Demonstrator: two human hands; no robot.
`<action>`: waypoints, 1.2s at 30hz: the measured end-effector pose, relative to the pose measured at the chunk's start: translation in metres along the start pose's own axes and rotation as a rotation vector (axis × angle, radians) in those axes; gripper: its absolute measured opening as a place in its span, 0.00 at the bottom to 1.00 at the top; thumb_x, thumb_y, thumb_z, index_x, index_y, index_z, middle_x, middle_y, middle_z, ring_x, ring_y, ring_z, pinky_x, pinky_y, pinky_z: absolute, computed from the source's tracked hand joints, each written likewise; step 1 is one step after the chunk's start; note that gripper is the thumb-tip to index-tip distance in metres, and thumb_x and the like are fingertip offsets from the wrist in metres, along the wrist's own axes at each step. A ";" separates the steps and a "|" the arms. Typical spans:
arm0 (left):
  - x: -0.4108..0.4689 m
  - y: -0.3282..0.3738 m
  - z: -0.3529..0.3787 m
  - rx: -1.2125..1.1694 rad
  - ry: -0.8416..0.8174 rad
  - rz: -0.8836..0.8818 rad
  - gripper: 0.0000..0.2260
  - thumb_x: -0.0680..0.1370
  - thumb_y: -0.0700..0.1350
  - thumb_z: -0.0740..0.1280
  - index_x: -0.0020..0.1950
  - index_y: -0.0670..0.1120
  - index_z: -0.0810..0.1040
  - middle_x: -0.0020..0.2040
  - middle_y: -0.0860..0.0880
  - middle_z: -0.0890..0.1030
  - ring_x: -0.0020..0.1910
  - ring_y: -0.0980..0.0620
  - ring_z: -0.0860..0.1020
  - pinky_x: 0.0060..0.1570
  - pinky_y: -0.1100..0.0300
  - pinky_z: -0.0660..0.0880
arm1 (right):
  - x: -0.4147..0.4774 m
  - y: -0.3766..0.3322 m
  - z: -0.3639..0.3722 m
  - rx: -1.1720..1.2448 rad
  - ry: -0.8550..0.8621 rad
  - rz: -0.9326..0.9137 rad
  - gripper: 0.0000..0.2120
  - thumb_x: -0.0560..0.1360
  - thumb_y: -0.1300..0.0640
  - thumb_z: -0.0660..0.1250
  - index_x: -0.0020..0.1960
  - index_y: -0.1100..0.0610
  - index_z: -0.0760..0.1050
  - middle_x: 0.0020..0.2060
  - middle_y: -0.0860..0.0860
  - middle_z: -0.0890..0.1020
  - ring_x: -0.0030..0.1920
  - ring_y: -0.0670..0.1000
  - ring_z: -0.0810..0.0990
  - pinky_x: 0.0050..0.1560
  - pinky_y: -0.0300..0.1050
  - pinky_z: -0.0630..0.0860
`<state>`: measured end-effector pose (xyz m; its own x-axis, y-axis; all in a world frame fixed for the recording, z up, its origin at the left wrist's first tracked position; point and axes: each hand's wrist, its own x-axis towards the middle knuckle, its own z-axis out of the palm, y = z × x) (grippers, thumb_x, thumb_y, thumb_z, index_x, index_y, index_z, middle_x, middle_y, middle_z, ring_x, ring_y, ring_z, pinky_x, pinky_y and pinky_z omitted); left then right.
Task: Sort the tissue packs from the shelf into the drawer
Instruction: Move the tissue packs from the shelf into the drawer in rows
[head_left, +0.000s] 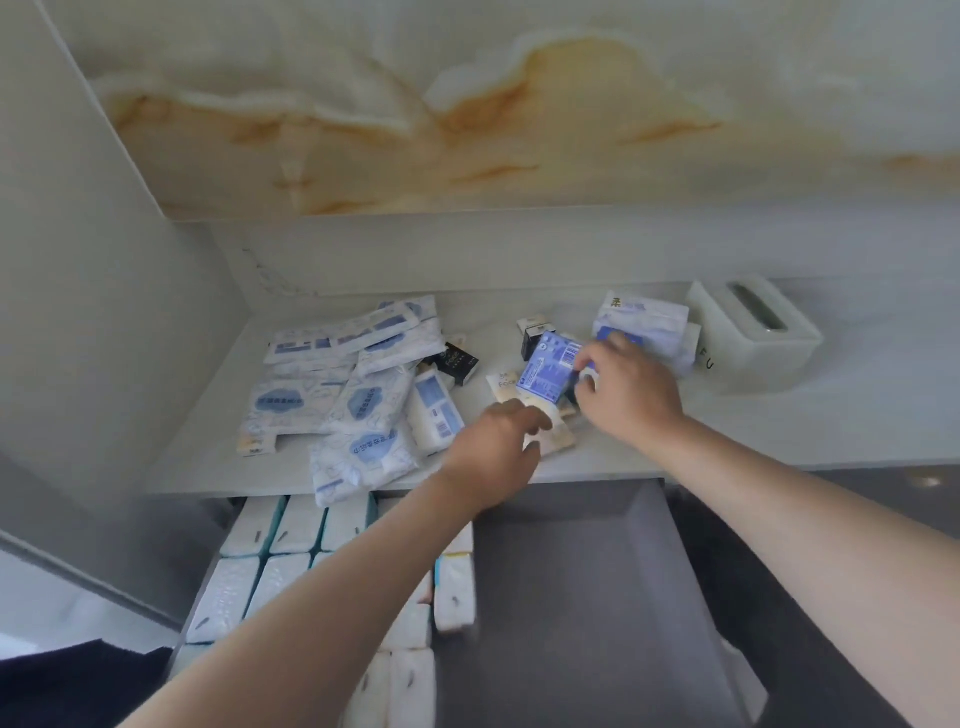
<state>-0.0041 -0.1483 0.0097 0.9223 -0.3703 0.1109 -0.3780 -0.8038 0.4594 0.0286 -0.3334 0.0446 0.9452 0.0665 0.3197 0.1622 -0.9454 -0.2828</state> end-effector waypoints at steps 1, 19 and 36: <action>0.015 0.009 0.000 0.029 0.042 0.030 0.14 0.77 0.43 0.63 0.62 0.52 0.77 0.58 0.52 0.76 0.58 0.50 0.73 0.51 0.55 0.74 | 0.006 0.013 -0.004 -0.034 -0.013 0.044 0.14 0.72 0.55 0.67 0.58 0.51 0.76 0.56 0.53 0.75 0.55 0.58 0.77 0.45 0.48 0.74; 0.094 -0.028 0.007 0.460 -0.017 -0.064 0.42 0.74 0.47 0.63 0.78 0.62 0.39 0.79 0.48 0.43 0.77 0.40 0.47 0.72 0.41 0.60 | 0.054 0.027 0.044 0.126 -0.467 -0.122 0.24 0.75 0.61 0.61 0.68 0.42 0.69 0.53 0.44 0.79 0.54 0.55 0.74 0.49 0.49 0.70; 0.107 -0.033 0.013 0.590 -0.028 0.101 0.20 0.82 0.56 0.56 0.74 0.57 0.63 0.80 0.48 0.51 0.78 0.45 0.52 0.69 0.43 0.62 | 0.057 0.070 0.080 0.130 -0.300 0.267 0.33 0.64 0.43 0.77 0.63 0.47 0.65 0.66 0.53 0.68 0.61 0.60 0.72 0.54 0.51 0.69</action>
<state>0.1056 -0.1678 -0.0051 0.8799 -0.4641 0.1019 -0.4522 -0.8838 -0.1199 0.1164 -0.3700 -0.0298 0.9964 -0.0671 -0.0523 -0.0833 -0.8952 -0.4378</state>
